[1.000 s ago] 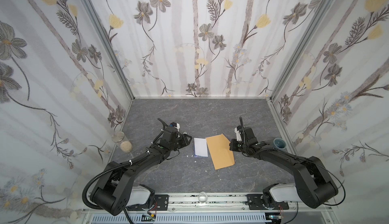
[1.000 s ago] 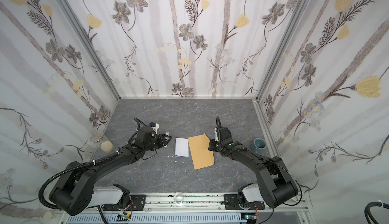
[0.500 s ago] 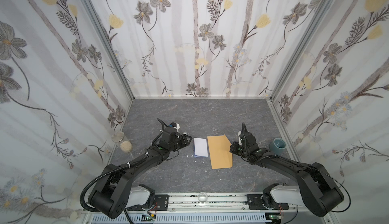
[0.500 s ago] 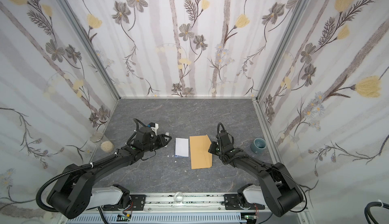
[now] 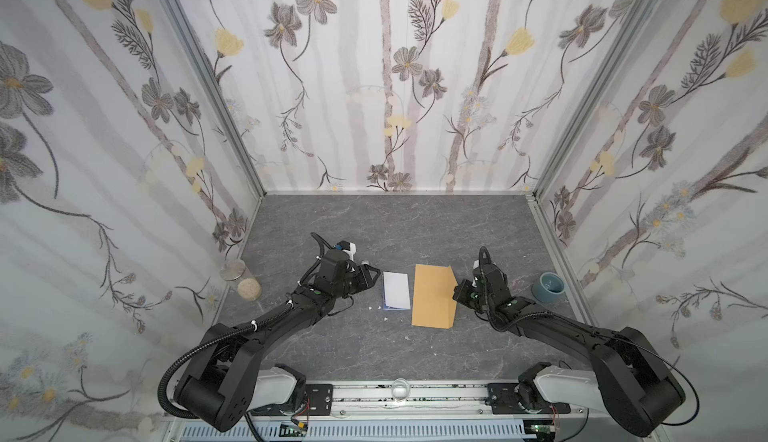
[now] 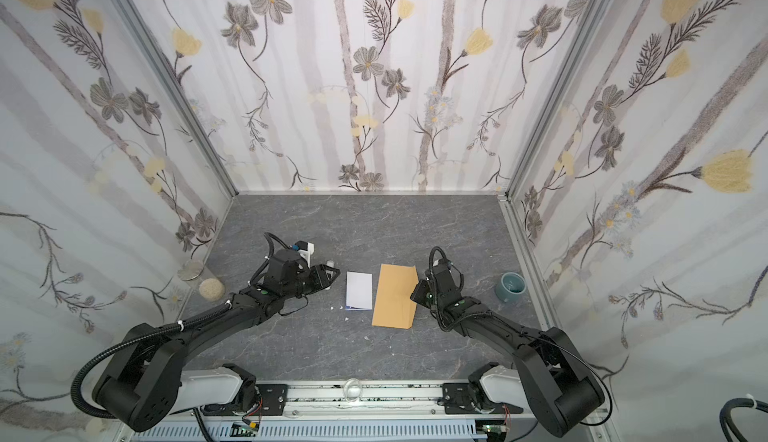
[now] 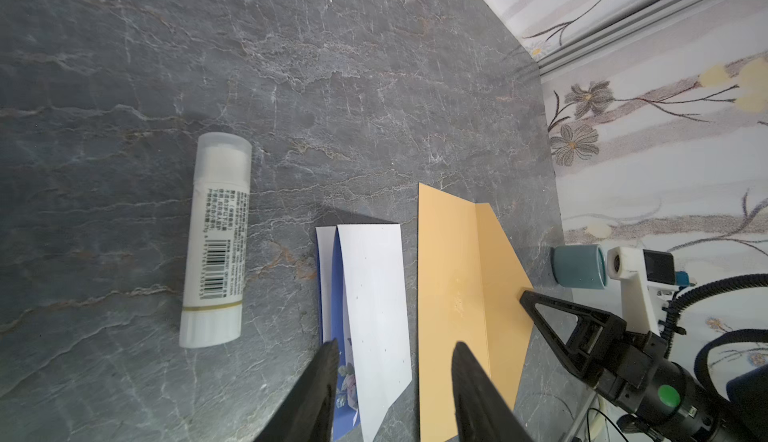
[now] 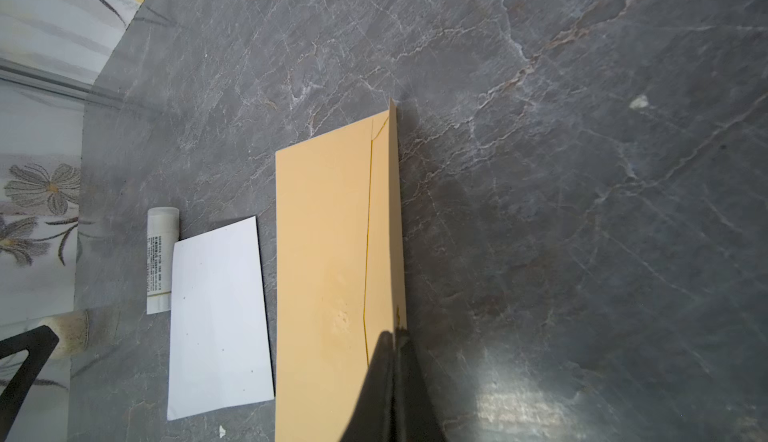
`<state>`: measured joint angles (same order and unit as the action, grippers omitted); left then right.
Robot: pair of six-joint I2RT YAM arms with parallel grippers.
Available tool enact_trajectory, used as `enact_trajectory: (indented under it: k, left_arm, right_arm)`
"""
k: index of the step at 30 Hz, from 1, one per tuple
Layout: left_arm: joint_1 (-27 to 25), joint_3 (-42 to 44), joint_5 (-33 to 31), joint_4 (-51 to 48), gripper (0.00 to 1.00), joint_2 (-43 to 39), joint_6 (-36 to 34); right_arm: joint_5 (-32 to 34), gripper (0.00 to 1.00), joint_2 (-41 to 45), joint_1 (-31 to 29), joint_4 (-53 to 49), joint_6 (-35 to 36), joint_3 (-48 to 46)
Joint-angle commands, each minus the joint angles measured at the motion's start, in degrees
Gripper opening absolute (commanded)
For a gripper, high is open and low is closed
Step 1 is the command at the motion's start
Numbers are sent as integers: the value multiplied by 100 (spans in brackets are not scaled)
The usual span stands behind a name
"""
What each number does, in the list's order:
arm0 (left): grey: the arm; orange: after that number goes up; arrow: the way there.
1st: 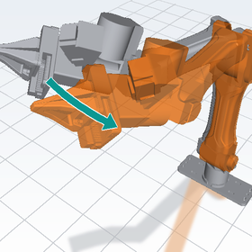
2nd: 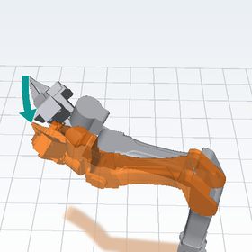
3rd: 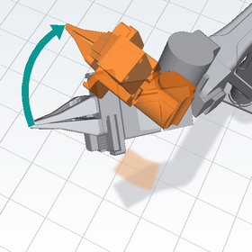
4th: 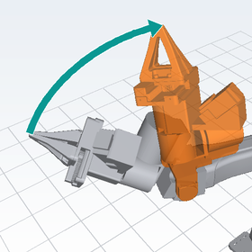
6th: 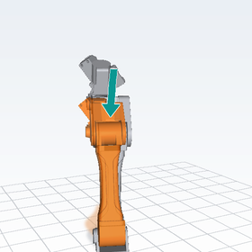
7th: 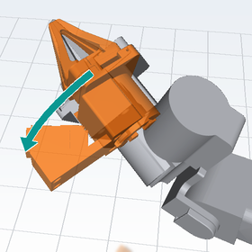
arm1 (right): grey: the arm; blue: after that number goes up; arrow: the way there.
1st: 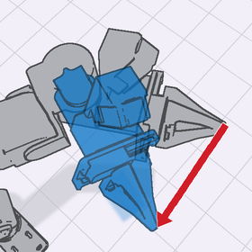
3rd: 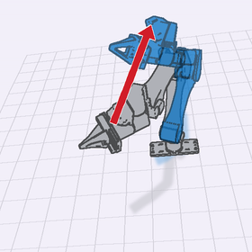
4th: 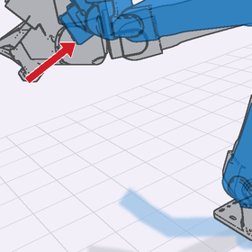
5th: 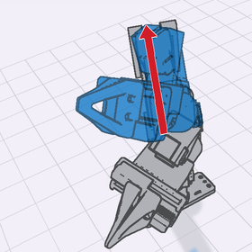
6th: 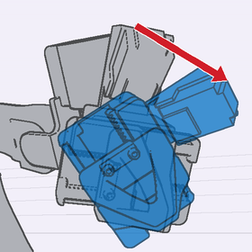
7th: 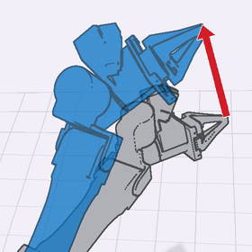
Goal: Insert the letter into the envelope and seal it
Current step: 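Drag the tan envelope toward the folded sheet with the right gripper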
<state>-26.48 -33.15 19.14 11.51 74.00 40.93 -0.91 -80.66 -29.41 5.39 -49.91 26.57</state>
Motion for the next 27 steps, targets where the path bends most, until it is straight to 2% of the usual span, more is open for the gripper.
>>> enact_trajectory:
  k: [1, 19, 27]
  left_arm:
    - [1, -7, 5, 142, 46, -73, -41]
    - [2, 81, -82, 146, 46, -144, -63]
    - [-2, 107, -120, 144, 46, -151, -75]
  right_arm:
    - [135, 0, -52, -22, 272, -85, 54]
    - [319, 2, -520, -131, -136, 514, 597]
    - [319, 11, -643, -127, -244, 750, 737]
